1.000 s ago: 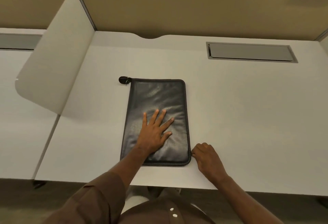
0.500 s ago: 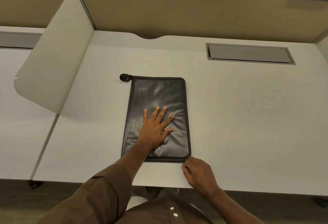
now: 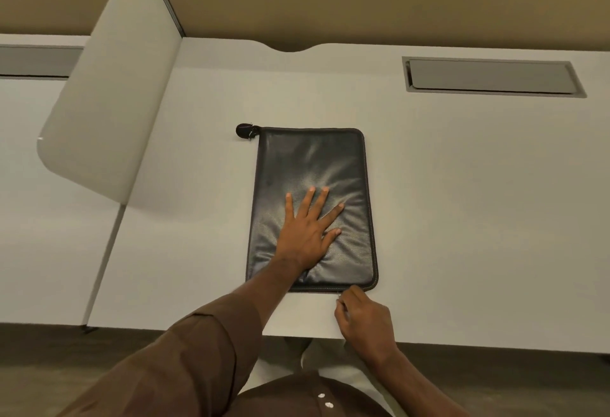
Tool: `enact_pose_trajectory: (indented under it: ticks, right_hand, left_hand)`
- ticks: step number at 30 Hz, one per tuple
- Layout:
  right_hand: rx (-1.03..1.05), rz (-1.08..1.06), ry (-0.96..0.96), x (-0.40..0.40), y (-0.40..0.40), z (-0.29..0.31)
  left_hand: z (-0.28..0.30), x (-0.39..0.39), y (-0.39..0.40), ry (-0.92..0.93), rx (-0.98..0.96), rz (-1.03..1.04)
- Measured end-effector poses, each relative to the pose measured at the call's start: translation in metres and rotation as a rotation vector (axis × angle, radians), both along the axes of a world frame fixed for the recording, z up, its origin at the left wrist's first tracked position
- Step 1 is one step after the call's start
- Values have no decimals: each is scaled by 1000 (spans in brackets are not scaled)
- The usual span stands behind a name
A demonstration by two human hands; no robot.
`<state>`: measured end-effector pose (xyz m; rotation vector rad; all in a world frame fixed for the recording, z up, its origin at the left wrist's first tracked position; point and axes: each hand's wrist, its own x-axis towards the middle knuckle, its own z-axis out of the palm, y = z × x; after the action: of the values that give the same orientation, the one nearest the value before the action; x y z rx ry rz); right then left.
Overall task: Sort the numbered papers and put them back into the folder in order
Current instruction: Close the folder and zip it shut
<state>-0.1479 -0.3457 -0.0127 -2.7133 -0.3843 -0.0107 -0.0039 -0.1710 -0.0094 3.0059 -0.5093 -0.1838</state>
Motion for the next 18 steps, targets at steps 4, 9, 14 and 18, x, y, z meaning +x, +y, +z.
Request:
enact_pose_trajectory:
  ticks: [4, 9, 14, 18]
  right_hand:
    - [-4, -31, 8, -1, 6, -2]
    - [49, -75, 30, -6, 6, 1]
    - [54, -63, 53, -4, -9, 8]
    - [41, -129, 54, -5, -11, 8]
  left_hand:
    - [-1, 1, 0, 2, 6, -5]
    - [0, -1, 1, 10, -10, -10]
    - [2, 0, 2, 24, -37, -12]
    - [4, 1, 2, 39, -30, -19]
